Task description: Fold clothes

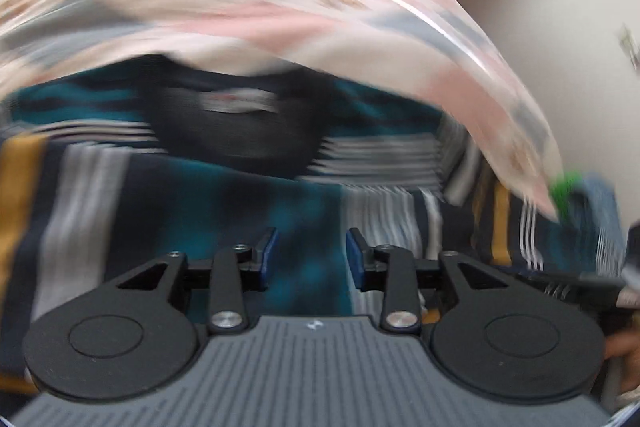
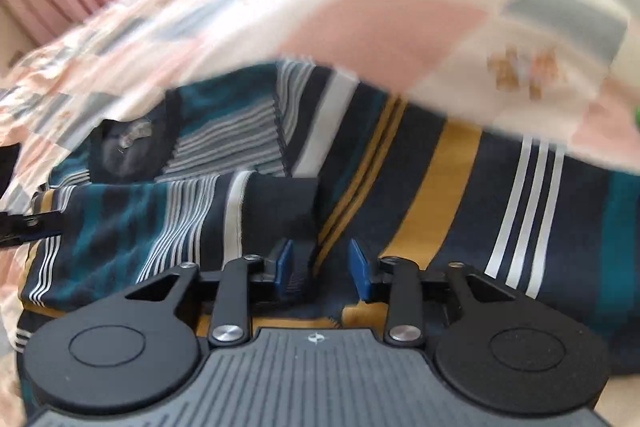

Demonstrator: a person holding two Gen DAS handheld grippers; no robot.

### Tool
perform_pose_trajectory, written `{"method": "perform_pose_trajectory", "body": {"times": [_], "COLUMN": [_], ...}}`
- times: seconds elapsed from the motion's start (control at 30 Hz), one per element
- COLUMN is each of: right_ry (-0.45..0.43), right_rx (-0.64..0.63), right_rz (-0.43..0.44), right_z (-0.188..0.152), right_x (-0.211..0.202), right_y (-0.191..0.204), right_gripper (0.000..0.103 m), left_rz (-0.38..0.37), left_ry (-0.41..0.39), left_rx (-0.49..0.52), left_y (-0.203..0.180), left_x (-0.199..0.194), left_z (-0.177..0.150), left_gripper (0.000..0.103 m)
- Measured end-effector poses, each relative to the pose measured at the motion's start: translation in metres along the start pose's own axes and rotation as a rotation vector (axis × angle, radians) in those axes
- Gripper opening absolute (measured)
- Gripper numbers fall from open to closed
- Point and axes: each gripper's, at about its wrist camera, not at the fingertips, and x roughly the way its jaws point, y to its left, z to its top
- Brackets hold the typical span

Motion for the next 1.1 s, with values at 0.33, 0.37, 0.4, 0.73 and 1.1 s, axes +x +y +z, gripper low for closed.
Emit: {"method": "perform_pose_trajectory", "body": {"times": [0.33,0.37,0.4,0.73,1.1], "right_ry": [-0.391,-0.431,-0.469,-0.584,-0.706], "right_rx": [0.735,0.798,0.862,1.004,0.203], "right_rz": [-0.045,-0.075,-0.103,-0.273,-0.323], "right_z": [-0.108,-0.121,-0.133,-0.143,-0.001], "right_x": [-0.150,-0.164,-0.177,-0.212,-0.188], "right_y": [-0.181,-0.201,-0.222,-0.289,-0.034], "right_gripper": [0.047,0.047,0.051,0.005,0.005], "left_rz": [0.135,0.139,0.144,0.148,0.157], "left_ry": [0.012,0.013,0.016,0.054,-0.053], "left_rx": [0.004,-0.020,-0.044,-0.237,-0.450], "left_y": [-0.020,-0.016,-0.012,0.032,0.151], "left_x": [-0.008,-0.015,-0.022,-0.062,-0.148], "left_z": [-0.021,-0.024,-0.027,-0.047,-0.080], "left_gripper": [0.040,0.042,0.044,0.044,0.045]}}
